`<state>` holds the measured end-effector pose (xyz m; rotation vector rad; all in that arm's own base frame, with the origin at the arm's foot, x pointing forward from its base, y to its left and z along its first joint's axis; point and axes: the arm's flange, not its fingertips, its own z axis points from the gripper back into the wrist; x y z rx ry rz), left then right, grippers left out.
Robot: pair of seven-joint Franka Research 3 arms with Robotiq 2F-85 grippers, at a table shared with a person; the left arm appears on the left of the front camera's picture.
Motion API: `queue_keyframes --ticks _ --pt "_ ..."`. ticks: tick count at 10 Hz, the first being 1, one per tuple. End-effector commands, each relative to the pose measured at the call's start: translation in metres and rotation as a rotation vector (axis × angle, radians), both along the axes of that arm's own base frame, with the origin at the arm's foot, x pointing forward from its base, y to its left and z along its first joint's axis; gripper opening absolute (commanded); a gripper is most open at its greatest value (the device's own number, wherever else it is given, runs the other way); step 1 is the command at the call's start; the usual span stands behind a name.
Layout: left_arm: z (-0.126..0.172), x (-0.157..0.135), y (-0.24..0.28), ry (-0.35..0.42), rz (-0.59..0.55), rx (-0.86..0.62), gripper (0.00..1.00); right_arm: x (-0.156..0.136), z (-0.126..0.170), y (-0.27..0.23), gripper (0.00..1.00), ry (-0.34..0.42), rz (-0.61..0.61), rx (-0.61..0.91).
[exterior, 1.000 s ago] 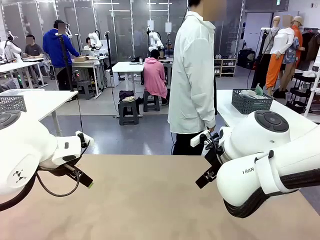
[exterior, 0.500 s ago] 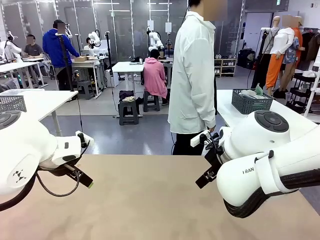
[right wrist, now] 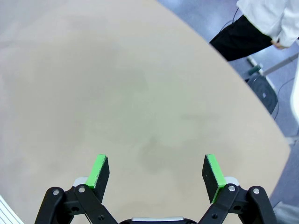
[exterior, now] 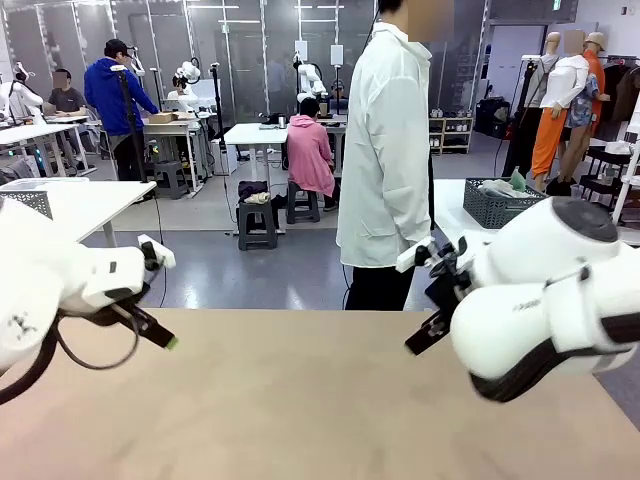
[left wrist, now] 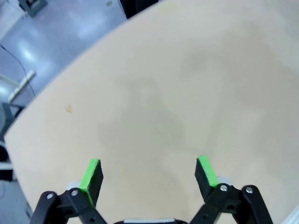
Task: Fold the towels and place them in the basket.
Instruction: When a person lays out a Towel with hook on the table, fold it in half twice.
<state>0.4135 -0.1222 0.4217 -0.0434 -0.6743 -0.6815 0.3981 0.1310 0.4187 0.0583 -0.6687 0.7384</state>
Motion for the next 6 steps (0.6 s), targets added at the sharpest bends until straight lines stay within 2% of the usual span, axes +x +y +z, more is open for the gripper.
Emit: queue_keyframes --ticks 1,3,5,6 --pt "0.044 0.014 0.044 -0.07 -0.116 -0.047 1.0 0.006 0.046 -0.058 1.0 -0.042 0.122 0.032" --pt "0.094 0.02 0.087 -0.125 -0.274 -0.092 1.0 0.001 0.098 -0.106 1.0 -0.082 0.247 0.027" --pt "0.132 0.02 0.132 -0.19 -0.374 -0.118 1.0 -0.007 0.14 -0.147 1.0 -0.113 0.331 0.018" --pt "0.145 0.017 0.15 -0.223 -0.411 -0.111 1.0 -0.012 0.156 -0.163 1.0 -0.104 0.363 0.021"
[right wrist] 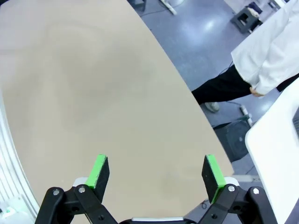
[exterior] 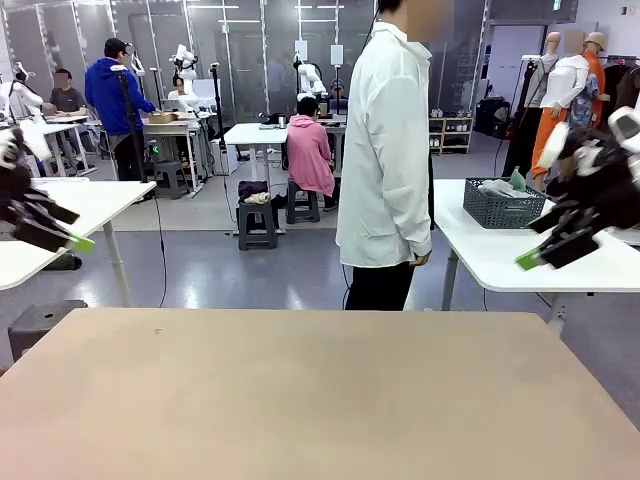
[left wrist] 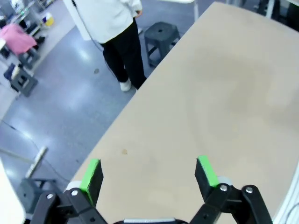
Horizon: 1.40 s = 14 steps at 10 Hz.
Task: Fold the towels and place them in the basket.
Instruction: When a person lays out a Towel with hook on the table, fold it in half twice.
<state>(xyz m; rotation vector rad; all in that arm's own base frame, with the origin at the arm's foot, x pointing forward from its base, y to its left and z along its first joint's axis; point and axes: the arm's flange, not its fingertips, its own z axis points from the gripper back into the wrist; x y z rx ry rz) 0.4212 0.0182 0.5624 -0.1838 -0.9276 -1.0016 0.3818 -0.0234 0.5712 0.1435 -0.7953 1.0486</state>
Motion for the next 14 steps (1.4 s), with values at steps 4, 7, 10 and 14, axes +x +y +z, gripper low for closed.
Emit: queue_keyframes --ticks 4,7,10,14 --pt "0.024 0.003 0.031 -0.057 -0.075 0.012 1.0 -0.003 0.017 -0.018 1.0 0.028 0.149 -0.01" --pt "0.025 -0.002 0.035 -0.062 -0.086 -0.009 1.0 -0.006 0.023 -0.027 1.0 0.039 0.086 -0.017" --pt "0.025 -0.002 0.035 -0.062 -0.086 -0.009 1.0 -0.006 0.023 -0.027 1.0 0.039 0.086 -0.017" --pt "0.074 -0.001 0.057 -0.136 -0.13 0.001 1.0 -0.014 0.06 -0.047 1.0 0.05 0.078 -0.038"
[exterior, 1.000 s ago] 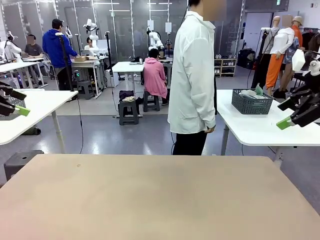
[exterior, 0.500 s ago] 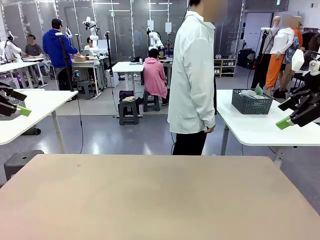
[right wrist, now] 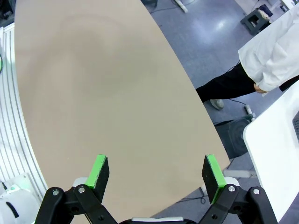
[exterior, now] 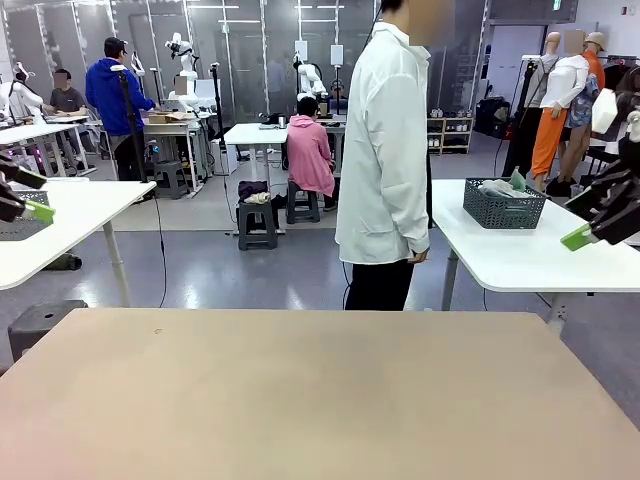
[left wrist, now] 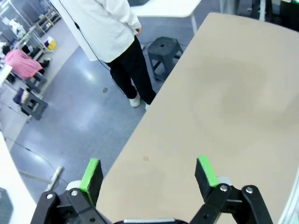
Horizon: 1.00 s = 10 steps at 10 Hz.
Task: Fold the towels and place them in the basket.
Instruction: When a person lays out a Towel with hook on the table, fold it in half twice.
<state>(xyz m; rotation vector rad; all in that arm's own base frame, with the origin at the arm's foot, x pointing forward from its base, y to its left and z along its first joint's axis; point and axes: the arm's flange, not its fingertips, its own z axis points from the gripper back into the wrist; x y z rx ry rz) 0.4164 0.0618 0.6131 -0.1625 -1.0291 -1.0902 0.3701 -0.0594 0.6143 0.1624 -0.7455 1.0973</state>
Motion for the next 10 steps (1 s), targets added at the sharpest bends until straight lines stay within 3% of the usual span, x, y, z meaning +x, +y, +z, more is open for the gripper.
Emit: queue_keyframes --ticks 1,6,10 --pt "0.048 0.001 0.026 -0.055 -0.067 0.025 1.0 -0.006 0.034 -0.02 1.0 -0.006 0.035 -0.021" --pt "0.105 0.002 0.086 -0.122 -0.16 -0.004 1.0 -0.007 0.094 -0.066 1.0 -0.101 0.148 -0.018" --pt "0.125 -0.008 0.113 -0.032 -0.253 0.012 1.0 -0.015 0.11 -0.08 1.0 -0.084 0.22 -0.028"
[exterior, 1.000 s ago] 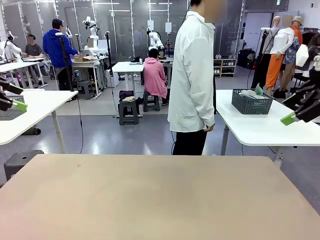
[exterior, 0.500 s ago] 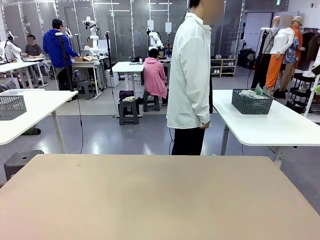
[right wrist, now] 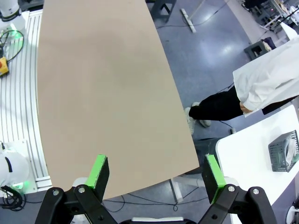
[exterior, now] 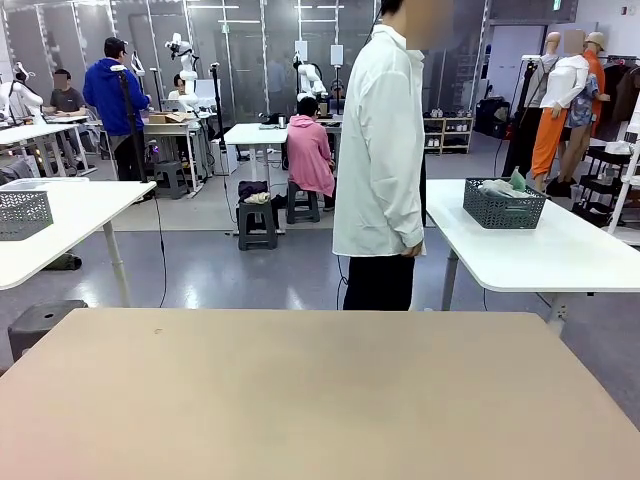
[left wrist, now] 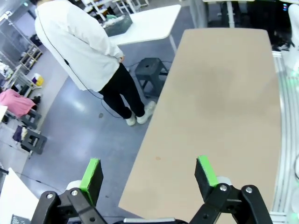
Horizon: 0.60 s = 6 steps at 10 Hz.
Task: Fold the towels and place them in the basket.
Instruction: When a person lays out a Towel with hook on the table, fold it in half twice.
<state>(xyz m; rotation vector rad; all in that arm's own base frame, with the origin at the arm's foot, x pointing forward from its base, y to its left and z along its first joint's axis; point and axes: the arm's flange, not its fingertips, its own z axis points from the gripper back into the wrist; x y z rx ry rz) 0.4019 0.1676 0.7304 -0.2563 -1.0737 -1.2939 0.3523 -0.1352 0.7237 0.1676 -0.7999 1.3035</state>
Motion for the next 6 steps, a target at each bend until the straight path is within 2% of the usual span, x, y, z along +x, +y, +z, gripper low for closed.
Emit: queue_keyframes --ticks 1,6 --pt "0.008 0.007 0.011 0.056 -0.035 0.035 1.0 0.003 0.001 -0.004 1.0 -0.004 0.036 0.006" --pt "-0.004 0.01 0.008 0.145 -0.072 0.094 1.0 -0.001 0.005 0.002 1.0 0.048 0.028 -0.04"
